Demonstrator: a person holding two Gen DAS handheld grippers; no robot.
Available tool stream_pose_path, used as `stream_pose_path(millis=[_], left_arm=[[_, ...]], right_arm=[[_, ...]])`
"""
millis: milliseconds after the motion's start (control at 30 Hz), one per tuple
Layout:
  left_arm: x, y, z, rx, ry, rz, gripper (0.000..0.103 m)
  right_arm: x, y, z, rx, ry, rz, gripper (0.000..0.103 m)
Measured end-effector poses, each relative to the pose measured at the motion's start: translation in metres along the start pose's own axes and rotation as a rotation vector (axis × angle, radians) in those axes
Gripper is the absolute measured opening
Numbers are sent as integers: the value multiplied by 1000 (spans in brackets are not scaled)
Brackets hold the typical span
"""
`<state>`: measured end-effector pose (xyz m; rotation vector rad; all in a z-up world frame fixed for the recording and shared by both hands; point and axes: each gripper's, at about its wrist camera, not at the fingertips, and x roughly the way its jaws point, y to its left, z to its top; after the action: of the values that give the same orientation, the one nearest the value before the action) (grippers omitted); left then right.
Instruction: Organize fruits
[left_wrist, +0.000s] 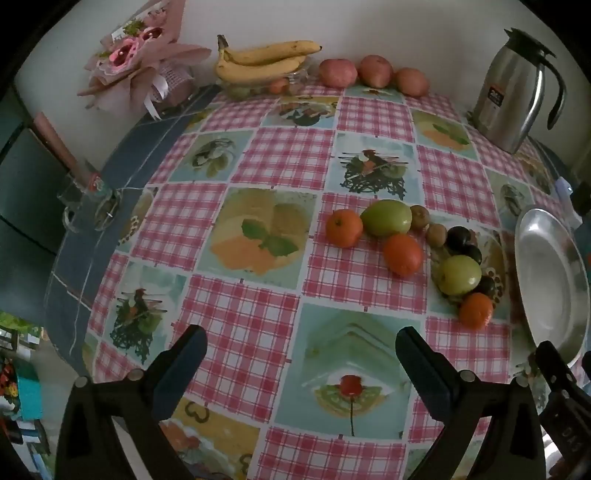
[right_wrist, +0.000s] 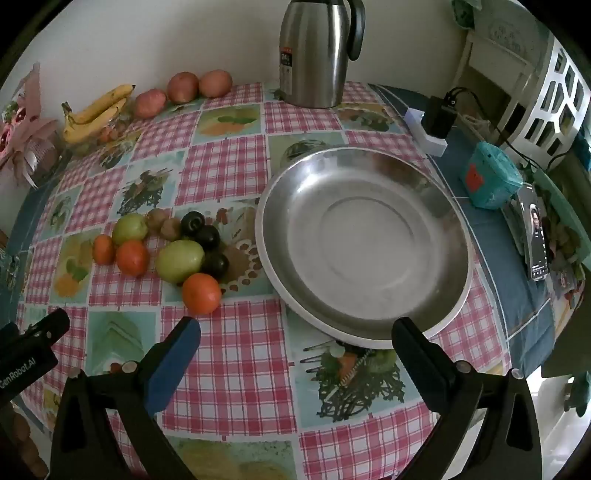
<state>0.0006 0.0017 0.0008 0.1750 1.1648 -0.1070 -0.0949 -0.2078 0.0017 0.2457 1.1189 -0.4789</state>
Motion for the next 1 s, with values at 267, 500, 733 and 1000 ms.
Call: stream_pose_path(millis=[267,500,733,1000], left_arm=[[1,-4,-1,6,6,4,103],[0,-6,-2,11,6,-4,103],[0,-6,-2,14,8,-9,103],[0,-7,-2,13,8,-8,103]], right_arm=[[1,1,0,1,3,3,103],[1,0,0,2,5,4,103],[0,0,0,2,5,6,103],[0,0,0,4,5,7,103]])
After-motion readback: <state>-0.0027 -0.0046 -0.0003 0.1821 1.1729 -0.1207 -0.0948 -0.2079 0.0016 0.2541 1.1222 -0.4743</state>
